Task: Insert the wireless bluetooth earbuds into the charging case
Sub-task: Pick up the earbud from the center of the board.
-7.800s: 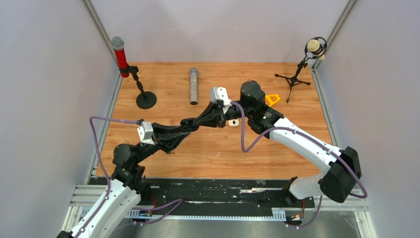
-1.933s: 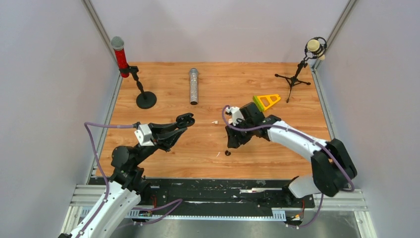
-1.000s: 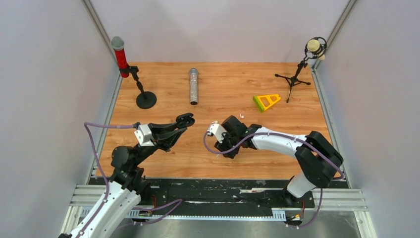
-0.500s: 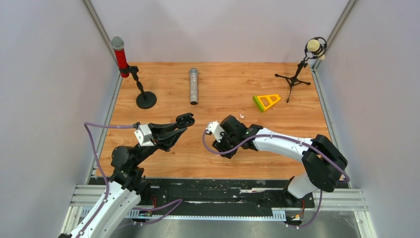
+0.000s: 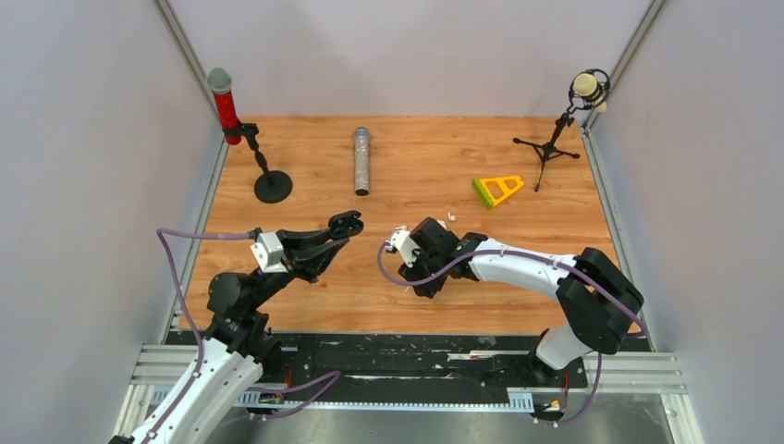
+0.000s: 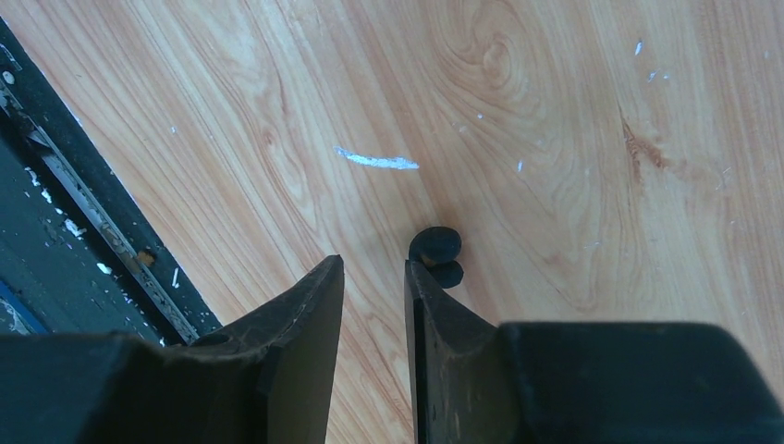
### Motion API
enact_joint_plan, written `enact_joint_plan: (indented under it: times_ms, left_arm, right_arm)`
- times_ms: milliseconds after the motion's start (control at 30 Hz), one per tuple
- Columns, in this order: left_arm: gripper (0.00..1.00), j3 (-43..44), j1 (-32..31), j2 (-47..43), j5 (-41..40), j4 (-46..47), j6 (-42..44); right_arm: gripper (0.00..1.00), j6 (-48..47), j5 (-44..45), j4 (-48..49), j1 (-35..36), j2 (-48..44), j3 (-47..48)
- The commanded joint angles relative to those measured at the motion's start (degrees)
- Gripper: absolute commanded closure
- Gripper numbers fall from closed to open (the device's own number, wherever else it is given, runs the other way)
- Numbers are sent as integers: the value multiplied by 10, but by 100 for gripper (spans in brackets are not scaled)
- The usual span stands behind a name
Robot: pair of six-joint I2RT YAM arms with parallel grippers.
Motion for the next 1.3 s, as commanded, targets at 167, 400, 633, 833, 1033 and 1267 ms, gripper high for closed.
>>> enact_joint_plan:
  times_ms: [167, 400, 633, 833, 1033, 1267]
  left_arm:
    - [100, 7, 0, -1, -2, 25, 9]
    - [100, 8, 1, -2, -2, 22, 10]
    - [100, 8, 1, 0, 0, 24, 9]
    - [100, 8, 1, -1, 0, 24, 10]
    - [100, 7, 0, 1, 2, 24, 9]
    - [100, 7, 1, 0, 2, 25, 10]
  right_arm:
    - [69, 16, -7, 1, -9, 23, 10]
    - [69, 19, 6, 6, -25, 35, 24]
    - [68, 19, 0, 16, -32, 48, 29]
    - [65, 12, 7, 17, -39, 48, 35]
    - [65, 8, -3, 17, -40, 41, 51]
    - [64, 8, -6, 21, -46, 50, 40]
